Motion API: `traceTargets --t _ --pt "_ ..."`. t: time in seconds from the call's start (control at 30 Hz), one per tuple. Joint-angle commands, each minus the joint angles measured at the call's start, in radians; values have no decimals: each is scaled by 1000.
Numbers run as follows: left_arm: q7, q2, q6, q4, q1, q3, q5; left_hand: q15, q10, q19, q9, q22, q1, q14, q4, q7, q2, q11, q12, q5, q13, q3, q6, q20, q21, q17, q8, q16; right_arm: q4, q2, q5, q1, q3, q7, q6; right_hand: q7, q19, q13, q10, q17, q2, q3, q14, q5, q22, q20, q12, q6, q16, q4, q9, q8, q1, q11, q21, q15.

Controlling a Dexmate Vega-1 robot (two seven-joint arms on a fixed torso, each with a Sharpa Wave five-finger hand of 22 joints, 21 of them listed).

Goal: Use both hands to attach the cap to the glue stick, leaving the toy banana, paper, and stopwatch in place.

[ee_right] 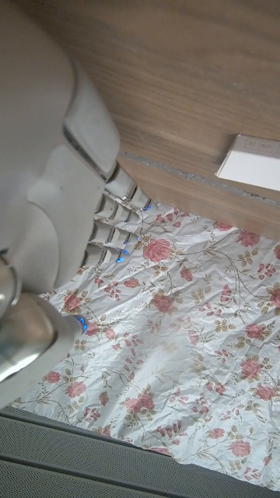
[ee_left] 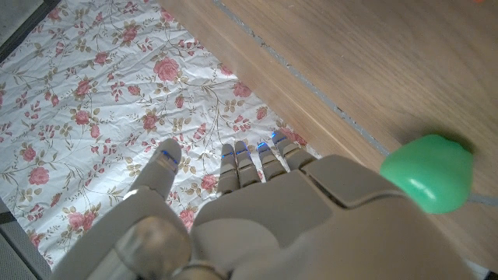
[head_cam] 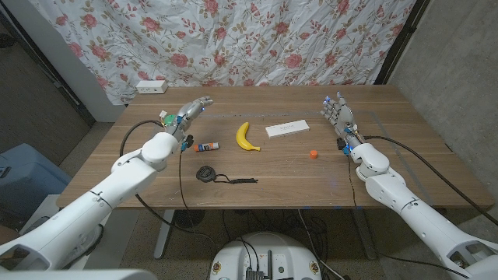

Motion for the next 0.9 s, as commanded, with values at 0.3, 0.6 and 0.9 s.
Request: traceTargets --t 0.3,0.6,0.9 --pt "-88 245 366 -270 -23 14 149 -75 32 -8 5 3 96 9 -44 -78 -53 -45 -7 1 3 1 61 -48 -6 5 20 -2 1 1 -11 0 -6 2 13 5 3 1 9 -4 12 9 3 7 3 -8 3 13 3 -6 2 7 6 -5 5 -6" --pt "-188 301 489 -324 -122 121 295 -83 50 -18 6 2 133 2 -45 -98 -87 -69 -9 2 3 -3 75 -53 -9 6 24 -4 0 3 -35 -4 -3 -26 34 7 2 1 9 -9 14 13 4 8 3 -9 3 16 3 -10 2 8 9 -6 5 -8" --pt "-313 308 601 -353 -225 251 479 -80 78 -33 6 2 170 -1 -44 -105 -119 -81 -7 5 3 -5 90 -56 -11 6 28 -2 -28 -4 -55 -28 8 -73 36 9 2 1 12 -13 19 18 5 9 3 -12 3 25 3 -13 2 11 12 -9 6 -8"
